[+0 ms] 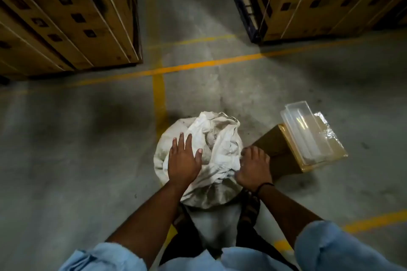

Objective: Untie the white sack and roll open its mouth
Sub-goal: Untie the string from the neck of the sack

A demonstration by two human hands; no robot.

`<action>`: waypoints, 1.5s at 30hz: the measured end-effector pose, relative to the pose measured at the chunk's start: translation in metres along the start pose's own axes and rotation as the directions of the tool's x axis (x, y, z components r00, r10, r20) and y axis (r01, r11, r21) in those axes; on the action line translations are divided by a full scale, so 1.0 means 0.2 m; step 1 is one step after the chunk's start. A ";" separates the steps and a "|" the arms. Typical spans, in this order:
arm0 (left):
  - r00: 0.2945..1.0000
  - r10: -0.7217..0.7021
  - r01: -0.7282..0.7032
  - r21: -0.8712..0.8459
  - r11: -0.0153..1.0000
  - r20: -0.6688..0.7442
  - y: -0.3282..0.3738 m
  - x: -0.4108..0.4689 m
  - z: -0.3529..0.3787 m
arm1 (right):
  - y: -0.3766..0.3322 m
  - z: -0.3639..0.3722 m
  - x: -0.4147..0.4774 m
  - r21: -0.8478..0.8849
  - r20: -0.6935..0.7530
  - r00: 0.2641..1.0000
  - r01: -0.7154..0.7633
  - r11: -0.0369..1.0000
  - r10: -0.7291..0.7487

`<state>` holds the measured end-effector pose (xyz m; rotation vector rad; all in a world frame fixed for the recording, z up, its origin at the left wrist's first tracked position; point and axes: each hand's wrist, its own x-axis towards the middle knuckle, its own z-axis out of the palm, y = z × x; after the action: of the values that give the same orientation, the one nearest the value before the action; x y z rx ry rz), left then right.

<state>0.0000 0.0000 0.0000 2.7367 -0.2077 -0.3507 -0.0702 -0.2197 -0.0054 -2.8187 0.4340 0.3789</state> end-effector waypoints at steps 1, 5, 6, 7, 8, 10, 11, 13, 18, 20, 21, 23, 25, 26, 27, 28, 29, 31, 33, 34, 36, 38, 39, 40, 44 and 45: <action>0.999 -0.031 0.032 -0.037 0.999 0.026 0.02 0.00 0.04 | 0.01 0.05 0.00 -0.056 0.097 0.993 0.067 0.996 -0.062; 0.998 -0.064 0.064 -0.054 0.996 0.000 0.04 -0.01 0.25 | 0.06 0.35 0.05 -0.119 0.215 0.930 0.328 0.937 -0.298; 0.999 -0.047 0.046 -0.025 0.999 -0.023 0.04 -0.02 0.31 | 0.06 0.42 0.08 -0.125 0.220 0.917 0.364 0.923 -0.332; 0.998 -0.029 0.031 0.032 0.999 -0.048 0.04 -0.02 0.36 | 0.05 0.48 0.12 -0.125 0.223 0.908 0.387 0.913 -0.355; 0.996 0.004 0.005 0.099 0.995 -0.094 0.03 -0.02 0.41 | 0.04 0.55 0.17 -0.114 0.212 0.901 0.407 0.906 -0.378; 0.984 0.081 -0.052 0.181 0.982 -0.157 0.02 -0.03 0.50 | 0.01 0.67 0.28 -0.089 0.230 0.901 0.396 0.914 -0.368; 0.976 0.127 -0.093 0.189 0.978 -0.177 0.01 -0.03 0.55 | 0.00 0.73 0.33 -0.084 0.236 0.904 0.384 0.920 -0.356; 0.953 0.232 -0.195 0.196 0.961 -0.192 -0.04 -0.03 0.70 | -0.01 0.85 0.45 -0.063 0.239 0.911 0.359 0.931 -0.335; 0.885 0.445 -0.379 0.344 0.859 -0.136 -0.29 -0.05 1.18 | -0.01 1.17 0.85 0.000 0.158 0.934 0.325 0.946 -0.321; 0.874 0.485 -0.451 0.312 0.837 -0.039 -0.36 0.01 1.33 | 0.00 1.28 1.03 0.033 0.119 0.947 0.297 0.954 -0.299; 0.874 0.486 -0.466 0.298 0.833 0.007 -0.39 0.06 1.40 | 0.01 1.33 1.10 0.034 0.099 0.952 0.287 0.957 -0.289; 0.872 0.486 -0.480 0.297 0.825 0.060 -0.46 0.18 1.51 | 0.05 1.43 1.23 0.039 0.043 0.958 0.281 0.959 -0.283; 0.862 0.505 -0.497 0.285 0.819 0.053 -0.52 0.32 1.59 | 0.08 1.51 1.33 0.087 -0.011 0.963 0.269 0.959 -0.269; 0.859 0.512 -0.499 0.267 0.824 0.024 -0.55 0.39 1.62 | 0.09 1.55 1.36 0.134 -0.041 0.965 0.262 0.956 -0.259; 0.859 0.512 -0.492 0.260 0.831 -0.011 -0.58 0.46 1.65 | 0.10 1.57 1.37 0.185 -0.072 0.966 0.258 0.948 -0.249; 0.861 0.506 -0.478 0.261 0.839 -0.049 -0.62 0.51 1.67 | 0.11 1.59 1.38 0.236 -0.108 0.964 0.262 0.936 -0.243; 0.864 0.496 -0.462 0.260 0.848 -0.082 -0.65 0.55 1.69 | 0.12 1.59 1.37 0.291 -0.136 0.961 0.272 0.918 -0.241; 0.872 0.475 -0.445 0.214 0.869 -0.118 -0.69 0.59 1.71 | 0.15 1.59 1.31 0.359 -0.252 0.924 0.365 0.859 -0.287; 0.876 0.457 -0.441 0.127 0.889 -0.155 -0.69 0.61 1.70 | 0.22 1.58 1.23 0.307 -0.419 0.831 0.509 0.805 -0.366; 0.879 0.446 -0.435 0.101 0.895 -0.171 -0.67 0.62 1.67 | 0.26 1.57 1.18 0.258 -0.462 0.790 0.555 0.791 -0.403; 0.888 0.417 -0.406 0.097 0.909 -0.196 -0.64 0.63 1.63 | 0.32 1.53 1.07 0.175 -0.467 0.751 0.596 0.784 -0.467; 0.903 0.368 -0.355 0.096 0.930 -0.224 -0.61 0.58 1.61 | 0.35 1.49 0.95 0.136 -0.473 0.743 0.593 0.794 -0.473; 0.914 0.329 -0.318 0.086 0.944 -0.236 -0.59 0.53 1.60 | 0.37 1.47 0.88 0.150 -0.494 0.744 0.582 0.799 -0.450; 0.920 0.299 -0.293 0.062 0.954 -0.253 -0.57 0.46 1.60 | 0.38 1.45 0.81 0.187 -0.516 0.751 0.569 0.801 -0.413; 0.868 0.339 -0.346 0.046 0.937 -0.362 -0.46 0.15 1.52 | 0.46 1.38 0.46 0.318 -0.508 0.807 0.499 0.806 -0.299; 0.847 0.349 -0.360 0.050 0.932 -0.402 -0.45 0.08 1.50 | 0.48 1.36 0.38 0.336 -0.496 0.824 0.474 0.814 -0.275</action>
<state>-0.0568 -0.0233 -0.3072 2.5951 -0.5772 0.3146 -0.0885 -0.2472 -0.3013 -2.4200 0.0022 -0.3935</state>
